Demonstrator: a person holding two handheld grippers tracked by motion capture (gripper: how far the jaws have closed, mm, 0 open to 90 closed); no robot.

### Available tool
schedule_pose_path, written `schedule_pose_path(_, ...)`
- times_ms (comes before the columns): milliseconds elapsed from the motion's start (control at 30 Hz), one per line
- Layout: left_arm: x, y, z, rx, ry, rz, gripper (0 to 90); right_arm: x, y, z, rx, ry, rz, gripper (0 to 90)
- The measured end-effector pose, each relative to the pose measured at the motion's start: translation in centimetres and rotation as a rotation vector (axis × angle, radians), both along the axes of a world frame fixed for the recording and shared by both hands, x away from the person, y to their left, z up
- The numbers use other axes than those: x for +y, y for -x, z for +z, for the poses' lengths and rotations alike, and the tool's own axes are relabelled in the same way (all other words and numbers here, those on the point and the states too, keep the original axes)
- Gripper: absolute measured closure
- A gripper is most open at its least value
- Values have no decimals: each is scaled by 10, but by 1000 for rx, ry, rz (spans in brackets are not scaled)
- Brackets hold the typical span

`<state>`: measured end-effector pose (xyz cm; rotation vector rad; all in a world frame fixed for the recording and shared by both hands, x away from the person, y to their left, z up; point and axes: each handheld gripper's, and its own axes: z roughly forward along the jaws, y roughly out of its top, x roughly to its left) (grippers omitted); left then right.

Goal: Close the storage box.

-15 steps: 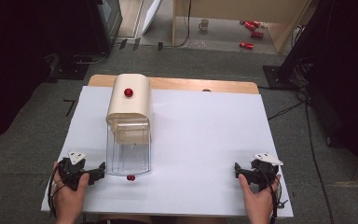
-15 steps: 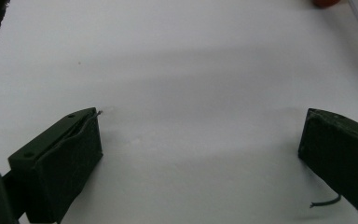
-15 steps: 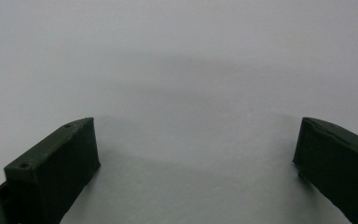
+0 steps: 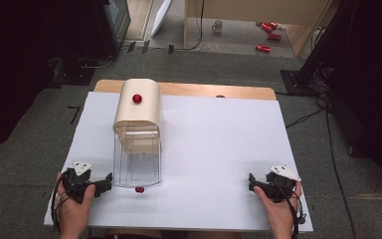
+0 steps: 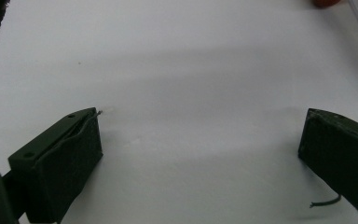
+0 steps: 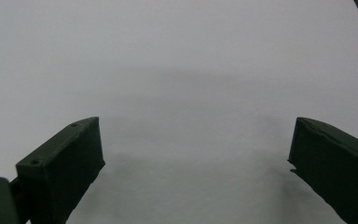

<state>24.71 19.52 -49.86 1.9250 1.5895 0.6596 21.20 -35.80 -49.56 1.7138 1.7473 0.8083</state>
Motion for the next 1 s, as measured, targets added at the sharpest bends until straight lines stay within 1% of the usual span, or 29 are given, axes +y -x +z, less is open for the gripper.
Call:
schedule_pose_path(67, 0, 0, 0, 0, 0, 0, 0, 6, 2, 5, -22, -5, 8, 27)
schedule_pose_path(133, 0, 0, 0, 0, -1, 0, 0, 12, 4, 11, -30, -10, 15, 28)
schedule_pose_path(267, 0, 0, 0, 0, 0, 0, 0, 26, 5, 19, -45, -18, 55, 28)
schedule_pose_path(500, 0, 0, 0, 0, 0, 0, 0, 53, 4, 30, -54, -38, 125, 28)
schedule_pose_path(633, 0, 0, 0, 0, 0, 0, 0, 66, 3, 34, -53, -42, 156, 28)
schedule_pose_path(867, 0, 0, 0, 0, 0, 0, 0, 89, 1, 41, -68, -50, 213, 28)
schedule_pose_path(1000, 0, 0, 0, 0, 0, 0, 0, 102, -1, 43, -69, -60, 237, 28)
